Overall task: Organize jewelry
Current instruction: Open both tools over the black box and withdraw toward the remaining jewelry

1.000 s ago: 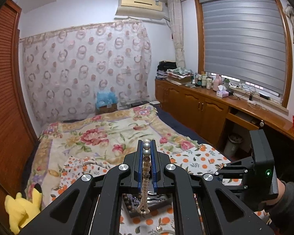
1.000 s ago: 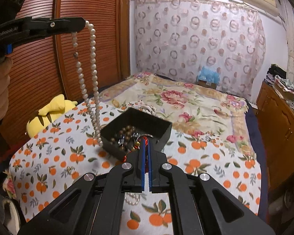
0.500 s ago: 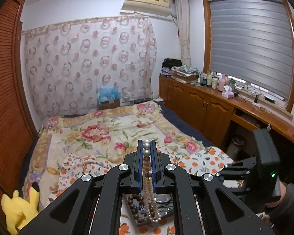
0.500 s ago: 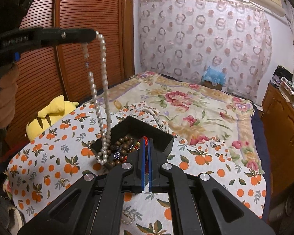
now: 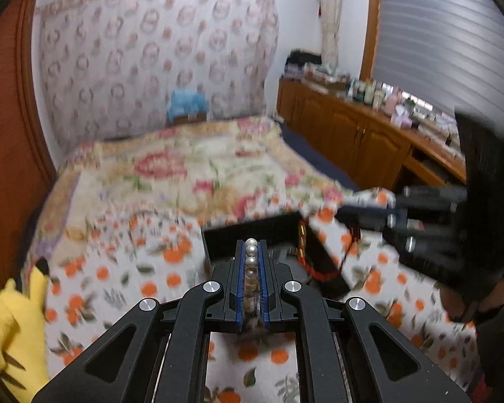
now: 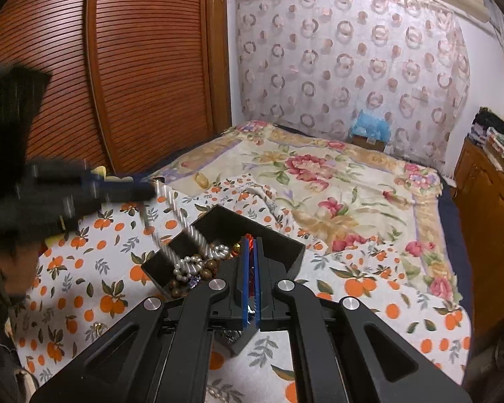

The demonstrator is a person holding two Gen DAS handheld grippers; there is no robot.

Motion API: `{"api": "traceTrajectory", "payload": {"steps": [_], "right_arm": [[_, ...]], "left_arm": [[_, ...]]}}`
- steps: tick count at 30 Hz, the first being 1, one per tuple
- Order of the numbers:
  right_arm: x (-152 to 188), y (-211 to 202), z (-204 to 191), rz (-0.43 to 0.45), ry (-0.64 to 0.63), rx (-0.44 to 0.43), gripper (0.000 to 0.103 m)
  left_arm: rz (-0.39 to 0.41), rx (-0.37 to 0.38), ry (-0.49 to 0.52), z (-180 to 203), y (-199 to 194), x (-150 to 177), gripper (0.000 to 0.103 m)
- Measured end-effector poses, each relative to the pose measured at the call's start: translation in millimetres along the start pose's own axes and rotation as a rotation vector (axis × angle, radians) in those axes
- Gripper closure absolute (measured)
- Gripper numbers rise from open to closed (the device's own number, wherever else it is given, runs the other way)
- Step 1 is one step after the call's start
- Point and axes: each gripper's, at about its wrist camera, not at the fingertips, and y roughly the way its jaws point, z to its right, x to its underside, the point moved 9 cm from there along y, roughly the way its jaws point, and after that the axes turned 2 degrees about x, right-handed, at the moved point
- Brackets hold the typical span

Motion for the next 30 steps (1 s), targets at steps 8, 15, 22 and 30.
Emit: {"api": "traceTrajectory", "payload": {"steps": [8,15,22,30], "right_arm": [[10,28,-15,-0.045,0.019,-0.045,0.1],[20,33,-23,-0.065,0.006,-0.029,0.099],[37,-7,-19,-0.032,0.023,0.004,0.099],[83,-33,-12,-0.077,0.03,0.037,0.079]], "left_arm": [[-0.029,-0.011,-0.034,-12,1,36,0.079],[-0.043,-0.037,-0.054,-16,-13,67,0.071],[-0.05,-0.045,-0.047,-4,-28,94,0.067],[-0.036,-0.028,-0.05,15,-45,118,0.061]]}}
